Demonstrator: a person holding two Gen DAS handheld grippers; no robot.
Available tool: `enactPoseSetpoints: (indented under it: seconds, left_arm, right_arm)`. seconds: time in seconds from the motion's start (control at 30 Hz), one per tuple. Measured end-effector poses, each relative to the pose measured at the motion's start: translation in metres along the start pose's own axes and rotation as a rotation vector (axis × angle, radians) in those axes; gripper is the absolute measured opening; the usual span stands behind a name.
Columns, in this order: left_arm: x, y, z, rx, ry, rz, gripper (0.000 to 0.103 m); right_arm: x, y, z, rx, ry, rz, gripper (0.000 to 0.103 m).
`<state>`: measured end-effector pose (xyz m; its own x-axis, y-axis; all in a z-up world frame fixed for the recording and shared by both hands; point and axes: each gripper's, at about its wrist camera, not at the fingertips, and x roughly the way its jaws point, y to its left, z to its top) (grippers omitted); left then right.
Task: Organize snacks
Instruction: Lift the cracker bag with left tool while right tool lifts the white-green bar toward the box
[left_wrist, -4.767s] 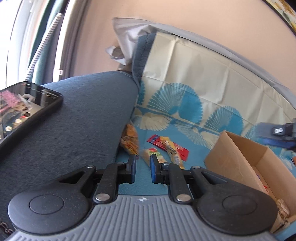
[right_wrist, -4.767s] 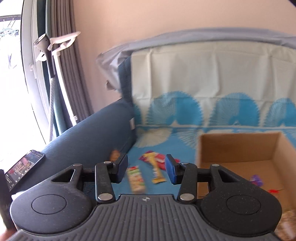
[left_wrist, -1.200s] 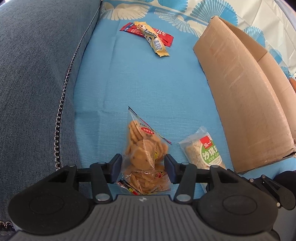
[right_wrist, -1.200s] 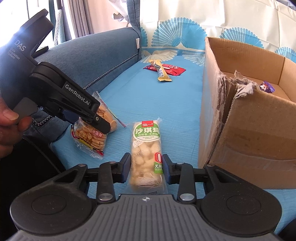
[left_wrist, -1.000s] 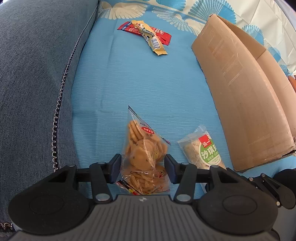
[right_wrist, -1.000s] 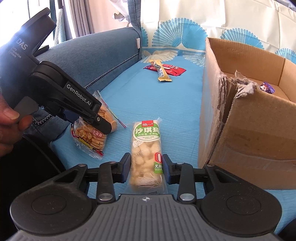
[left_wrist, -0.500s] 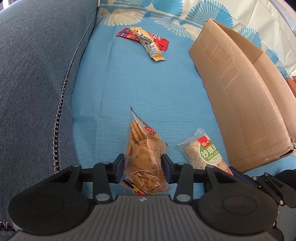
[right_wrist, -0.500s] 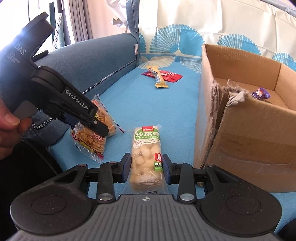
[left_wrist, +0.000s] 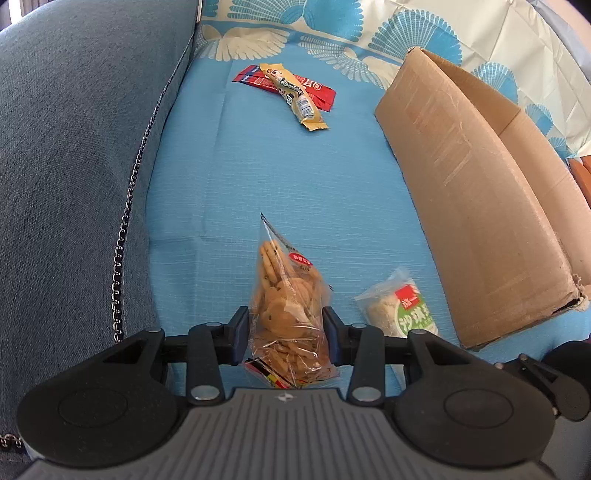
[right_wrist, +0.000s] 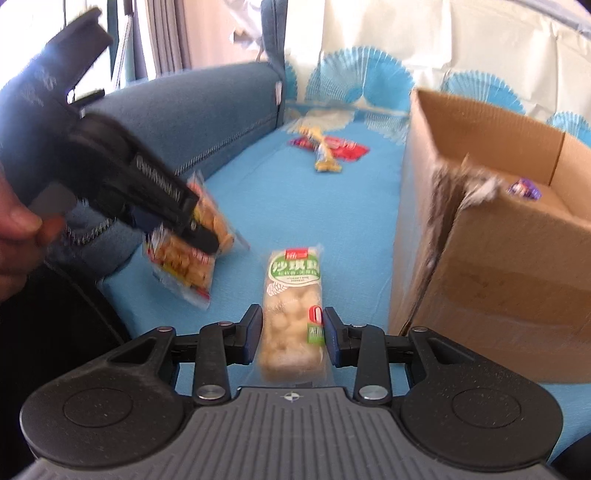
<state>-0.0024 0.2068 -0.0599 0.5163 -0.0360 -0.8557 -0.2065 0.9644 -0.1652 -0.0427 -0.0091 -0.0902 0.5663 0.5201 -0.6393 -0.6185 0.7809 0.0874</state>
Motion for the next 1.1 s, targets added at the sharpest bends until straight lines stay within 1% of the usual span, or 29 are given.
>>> enactPoseSetpoints:
  seconds: [0.13, 0.23, 0.27, 0.3, 0.37, 0.47, 0.67, 0.8, 0.93, 1.03, 1.1]
  left_arm:
    - [-0.001, 0.001, 0.0, 0.001, -0.001, -0.001, 0.045]
    - [-0.001, -0.001, -0.001, 0.002, 0.0, -0.001, 0.045]
    - [-0.001, -0.001, -0.001, 0.002, -0.001, 0.0, 0.045]
    - [-0.001, 0.0, 0.0, 0.0, -0.002, 0.001, 0.045]
    - [-0.001, -0.001, 0.001, -0.006, -0.01, 0.002, 0.045]
    - [-0.005, -0.001, -0.001, -0.016, -0.032, 0.006, 0.045]
    - [-0.017, 0.006, -0.003, -0.063, -0.1, 0.006, 0.045]
    - [-0.027, 0.013, -0.005, -0.093, -0.147, 0.003, 0.045]
    - [-0.036, 0.018, -0.007, -0.113, -0.199, -0.017, 0.045]
    - [-0.041, 0.019, -0.008, -0.124, -0.227, -0.024, 0.045]
    - [-0.044, 0.017, -0.009, -0.114, -0.238, -0.021, 0.045]
  right_arm:
    - [0.004, 0.004, -0.003, -0.018, 0.019, -0.011, 0.042]
    - [0.006, 0.005, -0.003, -0.022, 0.023, -0.015, 0.043]
    - [0.007, 0.005, -0.003, -0.025, 0.024, -0.015, 0.039]
    - [0.007, 0.006, -0.003, -0.032, 0.016, -0.02, 0.037]
    - [0.004, 0.008, -0.002, -0.053, -0.006, -0.031, 0.037]
    - [-0.006, 0.01, 0.0, -0.071, -0.041, -0.023, 0.037]
    - [-0.033, 0.016, 0.017, -0.106, -0.122, -0.029, 0.037]
    - [-0.054, 0.018, 0.033, -0.116, -0.178, -0.03, 0.037]
    - [-0.078, 0.015, 0.053, -0.119, -0.235, -0.034, 0.037]
    - [-0.102, 0.005, 0.071, -0.105, -0.29, -0.039, 0.037]
    - [-0.119, -0.005, 0.082, -0.086, -0.329, -0.044, 0.037]
